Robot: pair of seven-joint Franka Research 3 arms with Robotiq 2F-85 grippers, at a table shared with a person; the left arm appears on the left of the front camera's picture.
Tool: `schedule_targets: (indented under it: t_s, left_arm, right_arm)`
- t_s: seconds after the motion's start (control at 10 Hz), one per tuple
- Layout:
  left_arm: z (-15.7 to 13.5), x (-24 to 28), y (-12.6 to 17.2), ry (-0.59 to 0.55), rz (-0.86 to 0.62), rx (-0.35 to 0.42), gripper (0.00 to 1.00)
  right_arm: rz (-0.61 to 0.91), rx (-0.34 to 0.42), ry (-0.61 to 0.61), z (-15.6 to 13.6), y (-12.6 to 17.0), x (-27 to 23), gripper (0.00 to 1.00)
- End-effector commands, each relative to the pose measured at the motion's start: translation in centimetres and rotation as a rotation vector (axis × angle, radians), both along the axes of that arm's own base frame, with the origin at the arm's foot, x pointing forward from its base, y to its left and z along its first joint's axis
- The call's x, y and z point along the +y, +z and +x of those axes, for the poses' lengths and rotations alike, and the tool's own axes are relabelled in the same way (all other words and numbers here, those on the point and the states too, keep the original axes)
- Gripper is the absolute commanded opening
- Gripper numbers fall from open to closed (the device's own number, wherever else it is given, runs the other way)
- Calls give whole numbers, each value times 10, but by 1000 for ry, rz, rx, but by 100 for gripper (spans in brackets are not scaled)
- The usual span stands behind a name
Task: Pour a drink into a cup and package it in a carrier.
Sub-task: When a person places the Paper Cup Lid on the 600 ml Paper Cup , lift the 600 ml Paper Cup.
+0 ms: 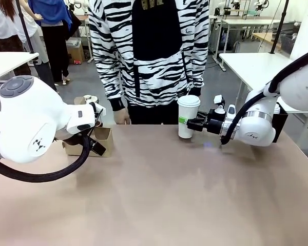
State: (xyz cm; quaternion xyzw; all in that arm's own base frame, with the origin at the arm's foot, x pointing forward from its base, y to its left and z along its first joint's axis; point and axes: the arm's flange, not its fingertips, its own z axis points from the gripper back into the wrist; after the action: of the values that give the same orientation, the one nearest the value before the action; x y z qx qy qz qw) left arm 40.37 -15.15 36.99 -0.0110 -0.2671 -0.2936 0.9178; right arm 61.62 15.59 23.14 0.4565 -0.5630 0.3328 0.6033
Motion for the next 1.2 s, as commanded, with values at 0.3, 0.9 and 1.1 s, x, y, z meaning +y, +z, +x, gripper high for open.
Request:
schedule_targets:
  t_s: [0.3, 0.9, 1.1]
  left_arm:
    - [0, 0, 0, -1, -2, 0, 100]
    - [0, 0, 0, -1, -2, 0, 100]
    - [0, 0, 0, -1, -2, 0, 100]
  right_arm:
    - [-1, -15, 1, -1, 4, 2, 80]
    - [-1, -15, 1, -1, 4, 2, 80]
    - [0, 0, 0, 0, 0, 0, 80]
